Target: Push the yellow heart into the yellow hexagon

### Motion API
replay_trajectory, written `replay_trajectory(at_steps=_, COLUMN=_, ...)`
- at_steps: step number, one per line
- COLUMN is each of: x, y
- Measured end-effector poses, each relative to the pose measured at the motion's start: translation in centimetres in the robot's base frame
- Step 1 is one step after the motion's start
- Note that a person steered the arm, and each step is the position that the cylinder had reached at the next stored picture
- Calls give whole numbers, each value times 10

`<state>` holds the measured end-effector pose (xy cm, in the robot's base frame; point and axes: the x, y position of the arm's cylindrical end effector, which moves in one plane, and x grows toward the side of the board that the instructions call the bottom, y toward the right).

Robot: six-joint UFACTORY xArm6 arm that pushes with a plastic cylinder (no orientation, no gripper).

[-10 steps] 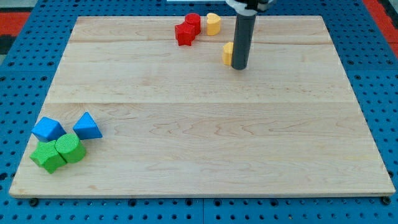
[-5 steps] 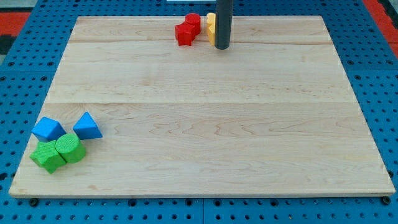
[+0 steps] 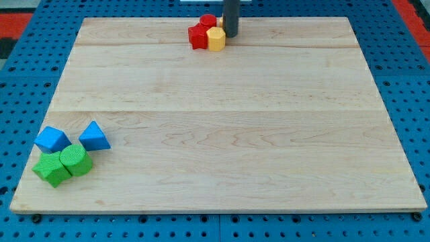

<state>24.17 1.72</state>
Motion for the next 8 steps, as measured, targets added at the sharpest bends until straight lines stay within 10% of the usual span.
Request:
replay_trajectory(at_steps=3, x=-48, y=120)
replay_trajectory(at_steps=8, x=-14, y=6)
